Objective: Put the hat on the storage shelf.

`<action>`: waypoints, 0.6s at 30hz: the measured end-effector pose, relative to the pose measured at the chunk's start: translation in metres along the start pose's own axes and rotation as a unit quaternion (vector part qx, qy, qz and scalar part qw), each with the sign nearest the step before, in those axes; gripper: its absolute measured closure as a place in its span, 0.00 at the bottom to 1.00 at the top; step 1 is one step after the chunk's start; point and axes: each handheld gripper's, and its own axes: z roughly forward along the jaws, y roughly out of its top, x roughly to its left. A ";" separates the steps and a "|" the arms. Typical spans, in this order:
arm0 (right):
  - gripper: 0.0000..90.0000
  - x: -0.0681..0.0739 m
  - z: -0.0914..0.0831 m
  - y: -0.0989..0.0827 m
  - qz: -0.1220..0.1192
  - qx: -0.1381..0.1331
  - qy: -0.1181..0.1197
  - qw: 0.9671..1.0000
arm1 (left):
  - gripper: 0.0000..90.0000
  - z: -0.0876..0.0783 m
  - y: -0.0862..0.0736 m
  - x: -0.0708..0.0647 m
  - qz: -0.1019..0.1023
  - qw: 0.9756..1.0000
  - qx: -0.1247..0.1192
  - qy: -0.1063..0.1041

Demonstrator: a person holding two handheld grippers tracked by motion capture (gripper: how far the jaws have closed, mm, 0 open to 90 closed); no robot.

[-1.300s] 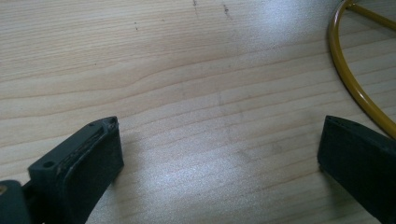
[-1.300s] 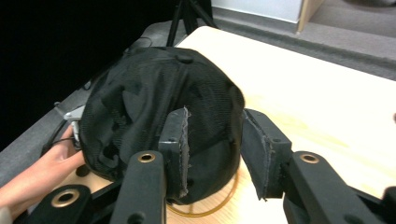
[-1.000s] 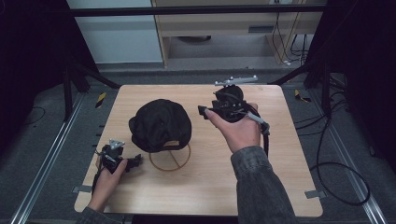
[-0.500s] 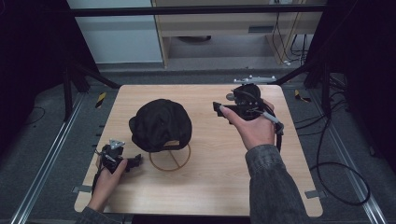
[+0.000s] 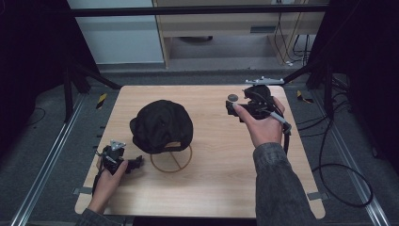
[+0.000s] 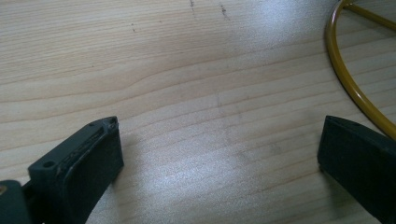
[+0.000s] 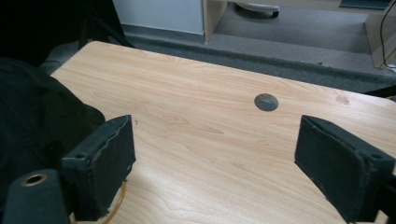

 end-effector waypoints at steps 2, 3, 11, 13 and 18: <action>0.12 -0.001 0.001 -0.001 -0.002 0.000 -0.004 1.000 | 0.00 0.000 0.000 0.000 0.000 1.000 0.000 0.000; 0.11 -0.001 0.002 -0.001 -0.004 0.001 -0.008 1.000 | 0.00 0.000 0.000 0.000 0.000 1.000 0.000 0.000; 0.09 -0.006 0.020 -0.014 -0.016 0.023 -0.018 0.999 | 0.00 0.000 0.000 0.000 0.000 1.000 -0.001 0.000; 0.10 -0.007 0.025 -0.019 -0.014 0.034 -0.017 0.999 | 0.00 0.000 0.000 0.000 0.000 1.000 -0.001 0.000; 0.12 -0.012 0.038 -0.034 -0.009 0.056 -0.019 0.998 | 0.00 0.000 0.000 0.000 0.000 1.000 -0.001 0.000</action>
